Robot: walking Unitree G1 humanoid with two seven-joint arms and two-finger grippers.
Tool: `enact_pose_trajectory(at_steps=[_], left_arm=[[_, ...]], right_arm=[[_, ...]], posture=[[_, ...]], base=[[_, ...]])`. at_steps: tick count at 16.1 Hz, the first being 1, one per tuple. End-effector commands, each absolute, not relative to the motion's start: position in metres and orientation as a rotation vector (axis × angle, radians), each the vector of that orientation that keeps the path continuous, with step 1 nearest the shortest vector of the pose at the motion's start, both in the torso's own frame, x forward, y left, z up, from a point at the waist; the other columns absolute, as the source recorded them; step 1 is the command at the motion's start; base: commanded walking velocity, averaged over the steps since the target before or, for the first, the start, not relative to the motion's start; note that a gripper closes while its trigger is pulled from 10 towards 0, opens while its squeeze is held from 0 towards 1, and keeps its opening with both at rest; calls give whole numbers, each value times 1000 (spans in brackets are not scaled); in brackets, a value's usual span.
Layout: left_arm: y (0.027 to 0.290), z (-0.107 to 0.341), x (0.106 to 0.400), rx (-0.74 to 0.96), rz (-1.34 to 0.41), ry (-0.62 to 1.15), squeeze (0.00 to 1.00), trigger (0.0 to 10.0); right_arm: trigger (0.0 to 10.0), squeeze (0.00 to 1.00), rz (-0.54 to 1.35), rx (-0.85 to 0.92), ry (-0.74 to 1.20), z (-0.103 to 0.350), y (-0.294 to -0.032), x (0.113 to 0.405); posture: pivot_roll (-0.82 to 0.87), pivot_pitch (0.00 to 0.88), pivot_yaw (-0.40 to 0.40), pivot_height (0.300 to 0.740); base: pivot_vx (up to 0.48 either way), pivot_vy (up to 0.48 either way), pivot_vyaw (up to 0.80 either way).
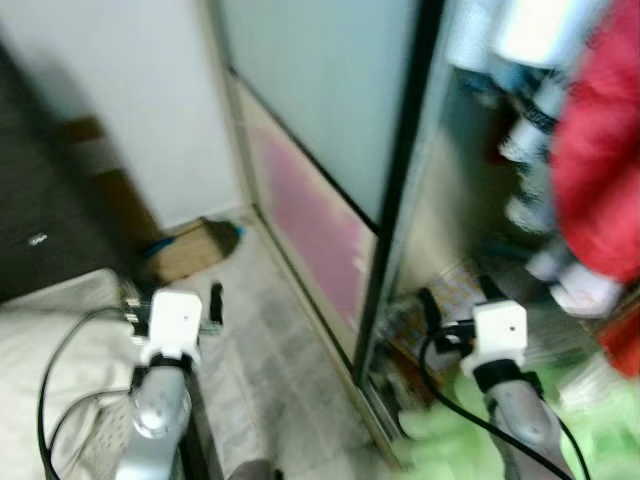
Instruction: Clean up the room
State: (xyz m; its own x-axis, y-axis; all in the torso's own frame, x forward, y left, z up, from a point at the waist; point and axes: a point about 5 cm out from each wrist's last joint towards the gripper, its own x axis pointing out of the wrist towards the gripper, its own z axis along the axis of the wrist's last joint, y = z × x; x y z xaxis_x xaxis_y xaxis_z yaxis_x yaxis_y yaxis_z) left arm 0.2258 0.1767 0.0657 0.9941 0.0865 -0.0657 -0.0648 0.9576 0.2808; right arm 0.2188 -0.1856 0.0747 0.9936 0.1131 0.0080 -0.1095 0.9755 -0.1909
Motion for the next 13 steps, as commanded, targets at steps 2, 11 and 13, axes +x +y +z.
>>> enact_pose_trajectory(at_steps=[2,11,13], left_arm=[[181,64,222,303,90,80,0,10000],[181,57,210,296,109,105,0,10000],[183,60,217,301,130,98,0,10000]], right_arm=[[10000,0,139,-164,-16,74,-181,219],[10000,0,161,-180,24,61,-186,207],[10000,0,136,-173,13,61,-185,207]], posture=[[-13,14,-26,740],[-1,5,-48,740],[-7,10,-24,740]], base=[[0,0,800],[0,0,267],[0,0,800]])
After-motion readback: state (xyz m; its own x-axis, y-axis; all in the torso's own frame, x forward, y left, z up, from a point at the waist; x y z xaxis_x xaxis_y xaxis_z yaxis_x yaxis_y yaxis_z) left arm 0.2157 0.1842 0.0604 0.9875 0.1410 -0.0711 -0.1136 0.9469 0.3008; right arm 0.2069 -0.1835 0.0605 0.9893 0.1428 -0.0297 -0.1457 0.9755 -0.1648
